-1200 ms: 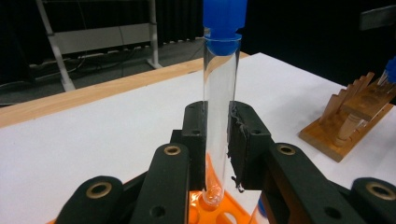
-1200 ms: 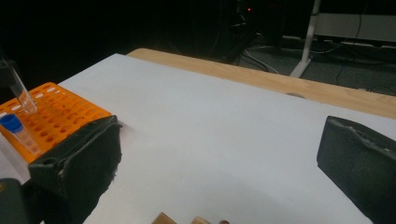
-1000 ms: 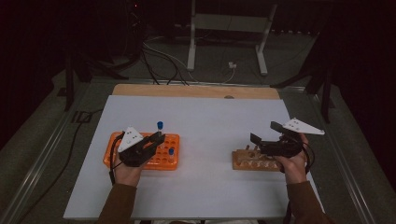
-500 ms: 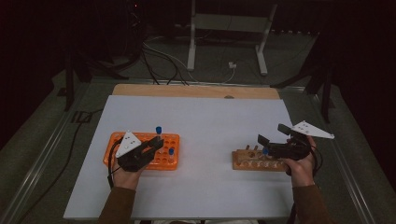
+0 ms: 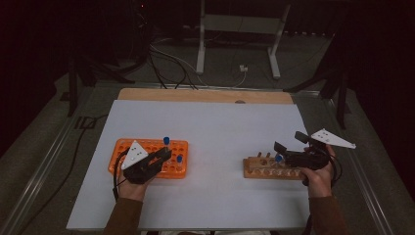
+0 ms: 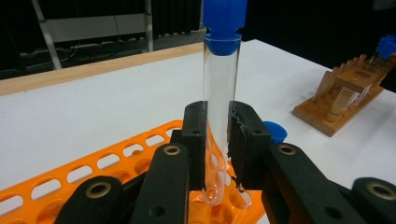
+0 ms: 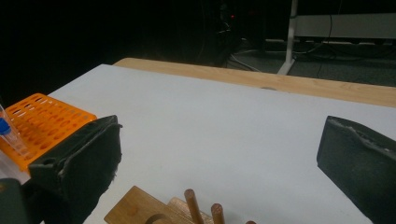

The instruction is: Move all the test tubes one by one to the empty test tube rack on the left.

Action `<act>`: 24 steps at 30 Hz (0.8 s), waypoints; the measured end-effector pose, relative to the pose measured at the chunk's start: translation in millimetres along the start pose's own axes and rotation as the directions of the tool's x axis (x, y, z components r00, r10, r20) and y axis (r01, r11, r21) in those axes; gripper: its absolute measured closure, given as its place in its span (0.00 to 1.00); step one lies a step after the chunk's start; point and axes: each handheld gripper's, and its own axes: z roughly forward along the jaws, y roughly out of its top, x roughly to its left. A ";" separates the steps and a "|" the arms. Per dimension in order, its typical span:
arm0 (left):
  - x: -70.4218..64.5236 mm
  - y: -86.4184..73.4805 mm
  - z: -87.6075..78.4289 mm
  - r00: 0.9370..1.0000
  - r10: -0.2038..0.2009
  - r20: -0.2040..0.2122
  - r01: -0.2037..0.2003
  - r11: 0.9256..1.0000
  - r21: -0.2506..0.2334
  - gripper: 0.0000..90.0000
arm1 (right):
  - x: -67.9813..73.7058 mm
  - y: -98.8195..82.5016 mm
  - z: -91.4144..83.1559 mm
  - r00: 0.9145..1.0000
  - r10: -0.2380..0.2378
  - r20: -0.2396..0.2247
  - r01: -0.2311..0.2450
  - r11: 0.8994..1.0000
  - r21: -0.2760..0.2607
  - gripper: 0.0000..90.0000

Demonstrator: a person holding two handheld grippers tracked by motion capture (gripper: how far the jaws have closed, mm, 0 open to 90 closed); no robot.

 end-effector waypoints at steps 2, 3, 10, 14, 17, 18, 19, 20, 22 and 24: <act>-0.7 -1.6 0.5 1.000 0.001 0.002 -0.001 1.000 0.003 0.87 | -0.5 -0.2 -0.6 1.000 0.004 0.000 -0.004 1.000 -0.001 0.00; -1.2 -2.5 0.9 1.000 0.000 0.003 0.000 1.000 0.006 0.87 | -0.6 -0.4 -0.7 1.000 0.005 0.000 -0.005 1.000 -0.001 0.00; -3.2 -7.3 4.4 1.000 0.001 0.016 -0.001 1.000 0.026 0.87 | -1.0 -1.7 -0.4 1.000 0.007 -0.002 -0.007 1.000 -0.002 0.00; -5.0 -12.4 6.4 1.000 0.011 0.024 -0.013 0.998 0.062 0.87 | -1.2 -2.5 -0.7 1.000 0.011 -0.002 -0.011 1.000 -0.003 0.00; -5.4 -15.0 6.3 1.000 0.013 0.020 -0.015 0.997 0.076 0.87 | -2.0 -3.1 -1.0 1.000 0.012 -0.001 -0.012 1.000 -0.002 0.00; -4.9 -15.6 6.0 1.000 0.015 0.019 -0.017 0.996 0.084 0.87 | -2.1 -3.3 -1.1 1.000 0.013 -0.001 -0.013 1.000 -0.002 0.00; -4.8 -16.7 5.9 1.000 0.013 0.019 -0.015 0.996 0.091 0.87 | -2.2 -3.5 -1.1 1.000 0.013 -0.001 -0.013 1.000 -0.002 0.00; -4.7 -17.4 6.0 1.000 0.014 0.018 -0.016 0.995 0.097 0.87 | -2.1 -3.6 -1.1 1.000 0.011 -0.002 -0.011 1.000 -0.002 0.00; -5.1 -18.9 6.6 1.000 0.020 0.015 -0.022 0.993 0.116 0.87 | -2.1 -3.7 -1.0 1.000 0.012 -0.002 -0.012 1.000 -0.002 0.00; -6.1 -19.7 7.9 0.999 0.034 0.013 -0.035 0.990 0.137 0.87 | -2.0 -3.8 -0.8 1.000 0.011 -0.003 -0.011 1.000 -0.002 0.00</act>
